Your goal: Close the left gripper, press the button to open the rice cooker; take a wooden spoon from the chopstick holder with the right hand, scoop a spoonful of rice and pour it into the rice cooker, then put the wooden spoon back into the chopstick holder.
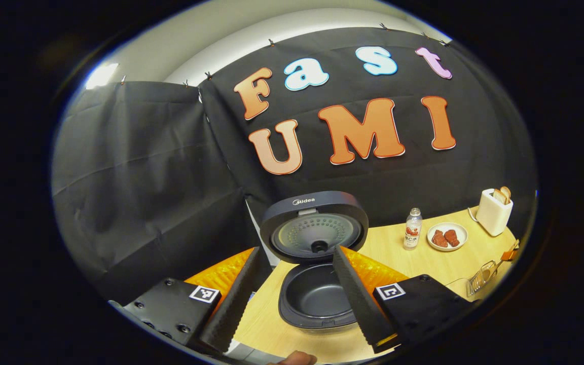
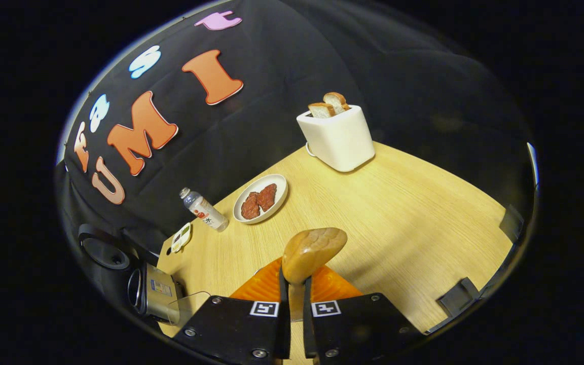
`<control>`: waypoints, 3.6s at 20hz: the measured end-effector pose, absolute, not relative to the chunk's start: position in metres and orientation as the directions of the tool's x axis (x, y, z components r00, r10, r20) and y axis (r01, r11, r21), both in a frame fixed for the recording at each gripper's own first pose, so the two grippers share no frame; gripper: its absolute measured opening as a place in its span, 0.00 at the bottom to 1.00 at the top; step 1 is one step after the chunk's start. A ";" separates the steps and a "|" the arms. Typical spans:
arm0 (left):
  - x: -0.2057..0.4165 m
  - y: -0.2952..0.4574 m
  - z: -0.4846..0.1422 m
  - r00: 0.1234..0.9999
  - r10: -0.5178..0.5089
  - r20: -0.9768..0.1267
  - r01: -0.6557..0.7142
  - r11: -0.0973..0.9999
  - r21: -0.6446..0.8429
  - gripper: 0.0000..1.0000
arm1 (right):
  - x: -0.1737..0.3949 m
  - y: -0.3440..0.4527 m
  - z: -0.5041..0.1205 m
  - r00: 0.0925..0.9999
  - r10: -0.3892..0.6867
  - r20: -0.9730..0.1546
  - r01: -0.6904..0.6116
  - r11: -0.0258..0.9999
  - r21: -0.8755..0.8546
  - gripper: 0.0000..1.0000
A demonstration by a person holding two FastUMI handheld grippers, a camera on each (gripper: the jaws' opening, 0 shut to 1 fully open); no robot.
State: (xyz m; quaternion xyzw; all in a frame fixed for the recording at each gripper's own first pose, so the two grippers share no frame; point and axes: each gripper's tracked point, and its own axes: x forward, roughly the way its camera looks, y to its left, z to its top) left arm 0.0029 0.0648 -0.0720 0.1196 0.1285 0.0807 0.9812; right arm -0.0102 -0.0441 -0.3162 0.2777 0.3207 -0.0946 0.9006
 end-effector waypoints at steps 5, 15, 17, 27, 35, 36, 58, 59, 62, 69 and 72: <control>0.004 0.065 -0.068 0.970 0.142 -0.200 -0.106 0.978 0.178 0.97 | -0.008 -0.042 -0.254 0.843 -0.031 -0.537 0.270 0.888 0.373 0.09; 0.000 0.100 -0.075 0.966 0.180 -0.185 -0.156 0.978 0.137 1.00 | -0.017 0.071 -0.191 0.851 0.231 -0.471 -0.003 0.900 0.436 0.10; -0.003 0.106 -0.078 0.962 0.194 -0.194 -0.170 0.976 0.136 0.96 | -0.018 0.093 -0.197 0.836 0.271 -0.478 -0.060 0.910 0.411 0.09; -0.011 0.123 -0.096 0.943 0.247 -0.223 -0.213 0.963 0.166 1.00 | -0.023 0.140 -0.240 0.851 0.196 -0.487 -0.261 0.963 -0.069 0.09; -0.007 0.128 -0.099 0.938 0.260 -0.231 -0.220 0.958 0.183 1.00 | -0.038 0.170 -0.255 0.888 0.214 -0.406 -0.378 0.844 -0.381 0.06; -0.006 0.128 -0.100 0.937 0.260 -0.234 -0.220 0.958 0.184 1.00 | -0.040 0.168 -0.265 0.882 0.208 -0.423 -0.380 0.846 -0.375 0.06; -0.007 0.167 -0.113 0.918 0.286 -0.274 -0.227 0.946 0.230 1.00 | -0.047 0.204 -0.306 0.813 0.238 -0.532 -0.107 0.958 0.266 0.06; -0.006 0.168 -0.113 0.919 0.282 -0.275 -0.221 0.947 0.231 1.00 | -0.047 0.204 -0.307 0.811 0.242 -0.533 -0.092 0.952 0.293 0.06; -0.002 0.171 -0.114 0.921 0.272 -0.280 -0.210 0.950 0.232 1.00 | -0.046 0.198 -0.311 0.786 0.253 -0.564 -0.039 0.931 0.364 0.06; 0.000 0.175 -0.118 0.918 0.264 -0.295 -0.196 0.951 0.240 1.00 | -0.042 0.202 -0.313 0.762 0.289 -0.580 0.020 0.884 0.467 0.06; 0.002 0.175 -0.117 0.919 0.263 -0.295 -0.193 0.950 0.245 1.00 | -0.042 0.206 -0.314 0.746 0.327 -0.580 0.048 0.843 0.536 0.06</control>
